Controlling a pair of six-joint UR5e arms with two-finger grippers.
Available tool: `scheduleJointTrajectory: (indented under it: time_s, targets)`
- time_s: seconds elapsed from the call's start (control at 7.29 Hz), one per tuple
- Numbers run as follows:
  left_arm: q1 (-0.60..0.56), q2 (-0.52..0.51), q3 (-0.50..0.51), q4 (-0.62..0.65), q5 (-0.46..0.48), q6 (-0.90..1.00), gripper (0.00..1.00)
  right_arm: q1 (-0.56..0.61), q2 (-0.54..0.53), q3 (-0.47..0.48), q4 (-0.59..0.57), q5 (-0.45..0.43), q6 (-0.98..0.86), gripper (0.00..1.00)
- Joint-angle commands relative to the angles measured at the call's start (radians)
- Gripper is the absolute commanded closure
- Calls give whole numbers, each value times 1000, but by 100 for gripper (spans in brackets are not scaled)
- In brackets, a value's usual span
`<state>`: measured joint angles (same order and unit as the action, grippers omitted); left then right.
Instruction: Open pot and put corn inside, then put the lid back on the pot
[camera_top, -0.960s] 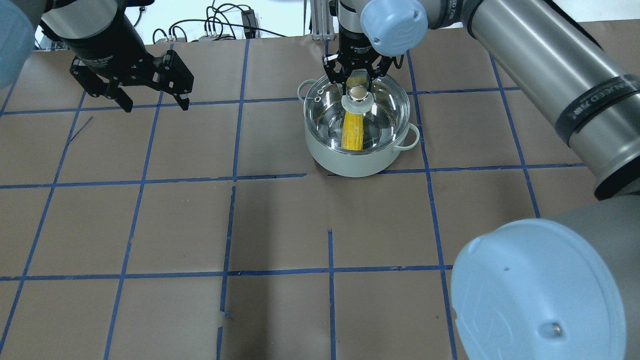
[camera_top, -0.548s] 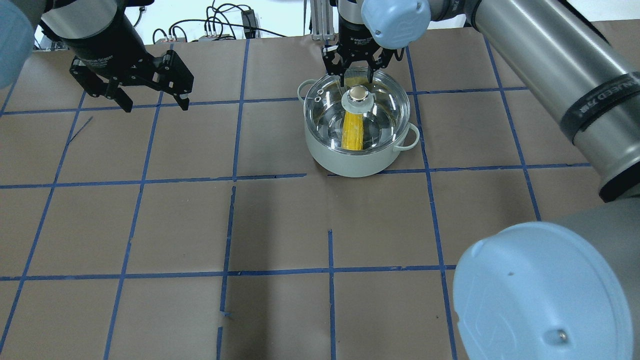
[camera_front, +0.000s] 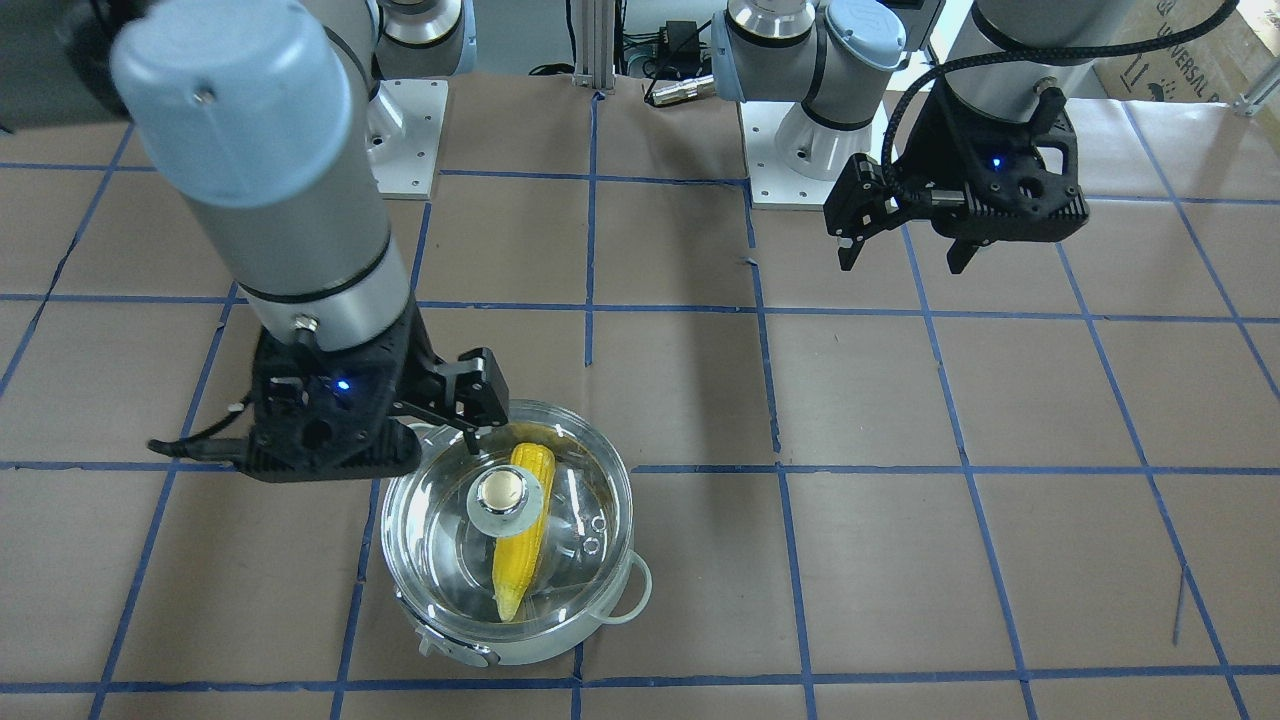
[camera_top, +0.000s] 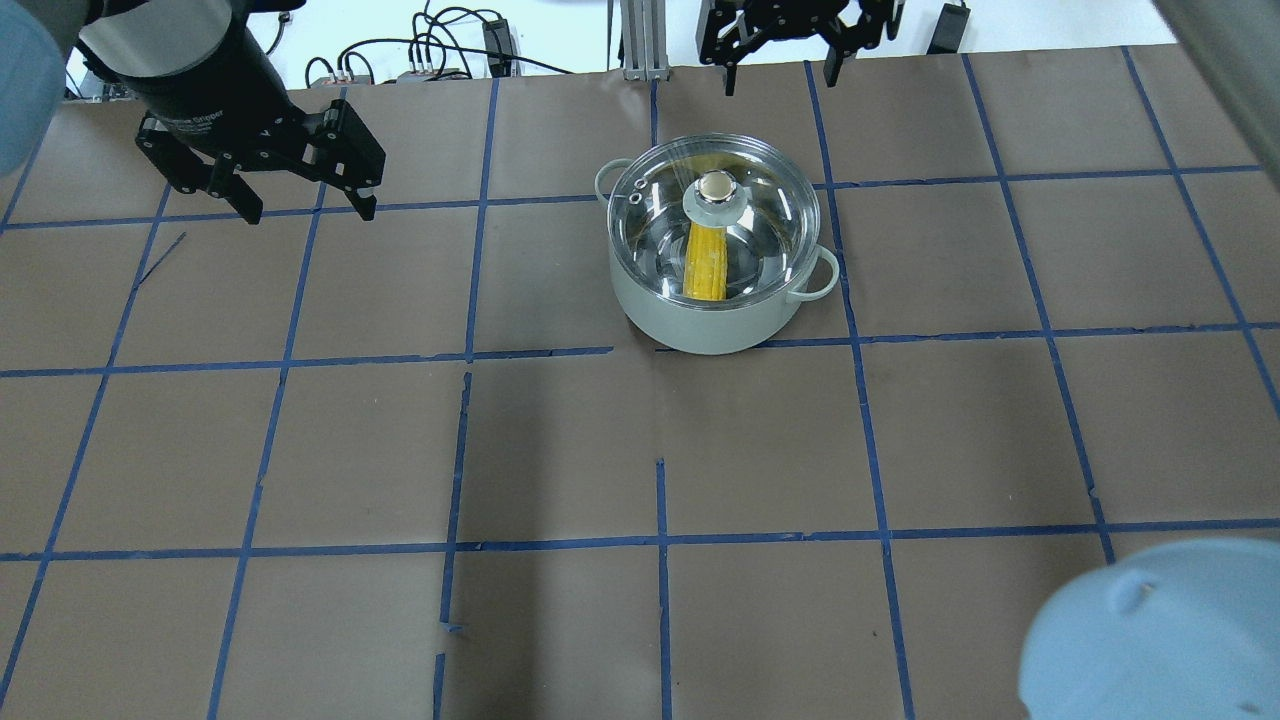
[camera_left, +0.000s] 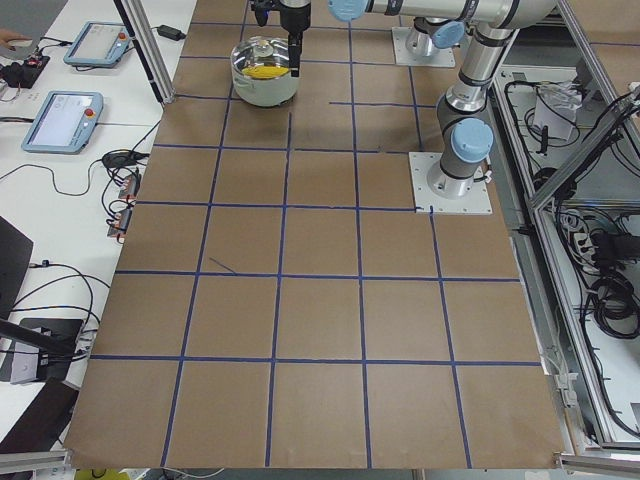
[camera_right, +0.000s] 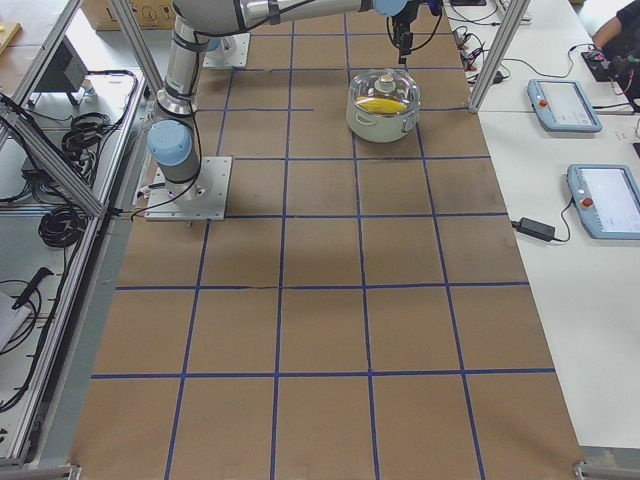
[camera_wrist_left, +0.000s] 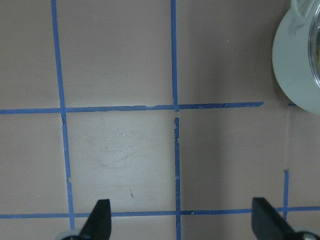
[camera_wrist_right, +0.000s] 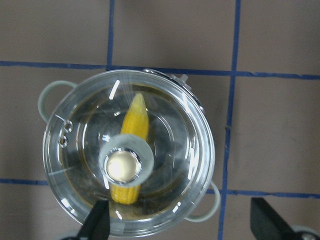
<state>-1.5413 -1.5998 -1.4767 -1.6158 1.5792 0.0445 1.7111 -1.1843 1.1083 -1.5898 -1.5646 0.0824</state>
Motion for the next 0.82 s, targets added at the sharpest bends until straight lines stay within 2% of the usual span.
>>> scheduleJointTrajectory:
  time_s: [0.0, 0.14, 0.27, 0.69]
  targets:
    - [6, 9, 7, -10, 4, 0, 0, -109, -171, 168, 30, 4, -91, 0]
    - [12, 12, 3, -9, 1, 2, 0, -137, -251, 283, 27, -3, -96, 0]
    - [13, 23, -16, -7, 1, 2, 0, -163, -308, 353, 16, -6, -99, 0]
    - [15, 15, 6, -16, 2, 0, 0, -182, -325, 352, 25, 7, -105, 0]
